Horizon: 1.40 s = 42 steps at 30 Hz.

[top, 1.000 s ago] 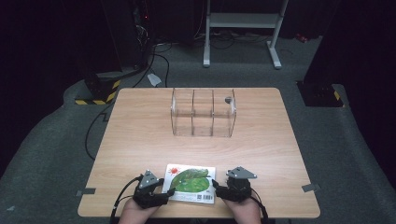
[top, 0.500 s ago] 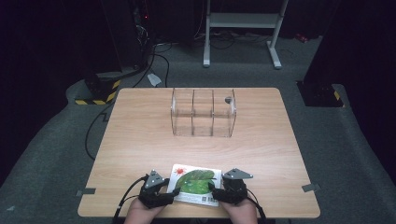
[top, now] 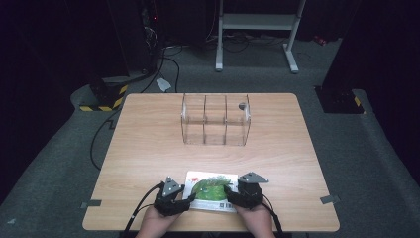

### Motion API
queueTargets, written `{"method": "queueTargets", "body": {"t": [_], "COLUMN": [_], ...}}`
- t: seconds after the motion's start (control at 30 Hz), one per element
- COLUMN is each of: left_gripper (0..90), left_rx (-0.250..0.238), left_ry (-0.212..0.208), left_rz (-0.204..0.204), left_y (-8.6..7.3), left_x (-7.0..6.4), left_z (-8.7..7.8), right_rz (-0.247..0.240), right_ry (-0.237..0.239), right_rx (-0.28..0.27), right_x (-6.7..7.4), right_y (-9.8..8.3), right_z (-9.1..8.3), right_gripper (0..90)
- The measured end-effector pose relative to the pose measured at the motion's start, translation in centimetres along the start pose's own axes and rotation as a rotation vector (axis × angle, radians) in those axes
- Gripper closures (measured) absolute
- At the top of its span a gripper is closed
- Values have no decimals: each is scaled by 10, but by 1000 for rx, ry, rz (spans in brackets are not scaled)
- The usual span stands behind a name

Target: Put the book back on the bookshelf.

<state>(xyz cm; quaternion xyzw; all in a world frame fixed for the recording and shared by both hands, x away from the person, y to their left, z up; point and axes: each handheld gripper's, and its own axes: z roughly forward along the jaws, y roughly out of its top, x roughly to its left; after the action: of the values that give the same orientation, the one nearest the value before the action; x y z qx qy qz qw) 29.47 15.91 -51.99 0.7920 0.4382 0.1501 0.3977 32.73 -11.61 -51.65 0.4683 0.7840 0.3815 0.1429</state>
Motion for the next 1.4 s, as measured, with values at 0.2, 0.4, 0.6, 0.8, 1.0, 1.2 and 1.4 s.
{"method": "queueTargets", "body": {"t": [0.2, 0.4, 0.6, 0.8, 1.0, 1.2, 1.4], "left_gripper": [477, 431, 380, 360, 330, 326, 334], "left_rx": [-7, -18, -10, -8, -5, -13, -12], "left_ry": [15, 5, -24, -35, -38, -54, -28], "left_rz": [-20, -58, -99, -100, -93, -102, -59], "left_y": [14, 14, 11, 14, 20, 20, 19], "left_x": [8, 15, 20, 18, 17, 19, 14], "left_z": [16, 18, 17, 22, 29, 29, 28], "right_rz": [10, -2, 26, 20, 19, 14, 27], "right_ry": [-33, -34, -22, -6, 4, 10, 32], "right_rx": [2, 16, -11, 9, 17, 20, 20], "right_x": [-12, -17, -15, -8, -6, -5, -5], "right_y": [16, 19, -1, -6, -11, -15, -18], "right_z": [13, 9, -13, -11, -14, -19, -20], "right_gripper": [372, 334, 314, 301, 294, 291, 297]}}
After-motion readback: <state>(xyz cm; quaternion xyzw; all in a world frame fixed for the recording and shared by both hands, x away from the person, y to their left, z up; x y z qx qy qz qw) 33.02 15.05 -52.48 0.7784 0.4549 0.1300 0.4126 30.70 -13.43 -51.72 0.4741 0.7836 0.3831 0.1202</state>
